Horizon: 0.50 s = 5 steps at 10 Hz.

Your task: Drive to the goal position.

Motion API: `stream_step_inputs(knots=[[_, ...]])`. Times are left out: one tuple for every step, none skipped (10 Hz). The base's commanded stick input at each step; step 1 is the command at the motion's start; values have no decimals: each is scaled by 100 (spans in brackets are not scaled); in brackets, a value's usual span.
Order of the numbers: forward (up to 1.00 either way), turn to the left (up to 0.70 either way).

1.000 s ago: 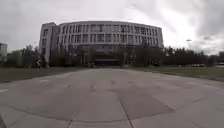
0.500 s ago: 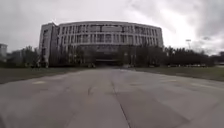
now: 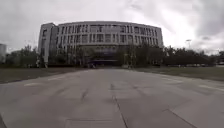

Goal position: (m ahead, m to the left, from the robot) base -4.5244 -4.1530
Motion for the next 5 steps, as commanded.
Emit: stream_step_inputs(knots=[[15,0],[0,0],[0,-3],[0,-67],[0,-70]])
